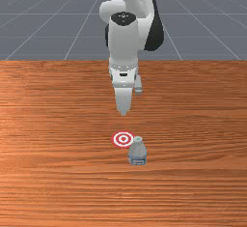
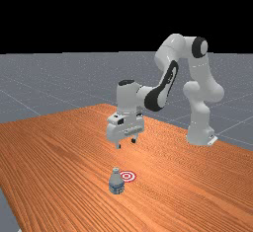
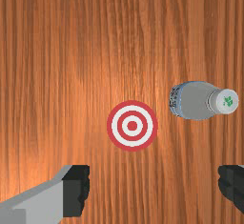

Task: Pick up the bottle and put it on the marker

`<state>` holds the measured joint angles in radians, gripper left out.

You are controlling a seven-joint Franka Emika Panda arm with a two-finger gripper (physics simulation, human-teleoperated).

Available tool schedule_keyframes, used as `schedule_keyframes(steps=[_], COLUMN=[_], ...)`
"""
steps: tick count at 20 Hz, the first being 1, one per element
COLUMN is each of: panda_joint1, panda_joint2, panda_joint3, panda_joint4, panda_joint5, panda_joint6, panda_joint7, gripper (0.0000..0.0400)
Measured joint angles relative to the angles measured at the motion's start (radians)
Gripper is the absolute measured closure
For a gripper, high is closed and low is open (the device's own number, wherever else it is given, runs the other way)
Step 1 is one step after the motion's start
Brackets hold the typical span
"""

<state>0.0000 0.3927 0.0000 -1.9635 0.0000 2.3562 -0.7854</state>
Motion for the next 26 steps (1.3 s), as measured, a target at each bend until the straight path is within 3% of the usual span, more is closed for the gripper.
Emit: schedule_keyframes(steps=[1, 2, 3, 5, 6, 7, 8, 10, 14, 26], panda_joint1=[0.0, 0.0, 0.0, 0.0, -0.003, -0.003, -0.003, -0.001, -0.003, -0.002], panda_joint2=[-0.004, -0.01, -0.015, -0.024, -0.026, -0.027, -0.027, -0.026, -0.026, -0.035], panda_joint3=[0.0, 0.0, 0.0, 0.0, 0.003, 0.003, 0.002, 0.0, 0.002, 0.0], panda_joint4=[0.0, 0.002, 0.003, 0.006, 0.006, 0.006, 0.006, 0.008, 0.007, -0.005], panda_joint5=[0.0, 0.0, 0.0, 0.0, 0.008, 0.008, 0.007, 0.002, 0.006, 0.003], panda_joint6=[-0.008, -0.015, -0.021, -0.033, -0.033, -0.033, -0.033, -0.035, -0.032, -0.018], panda_joint7=[0.0, 0.0, 0.0, 0.0, -0.007, -0.007, -0.006, -0.002, -0.007, -0.003], gripper=[0.0157, 0.0252, 0.031, 0.0367, 0.0223, 0.0135, 0.0082, 0.003, 0.0004, 0.0])
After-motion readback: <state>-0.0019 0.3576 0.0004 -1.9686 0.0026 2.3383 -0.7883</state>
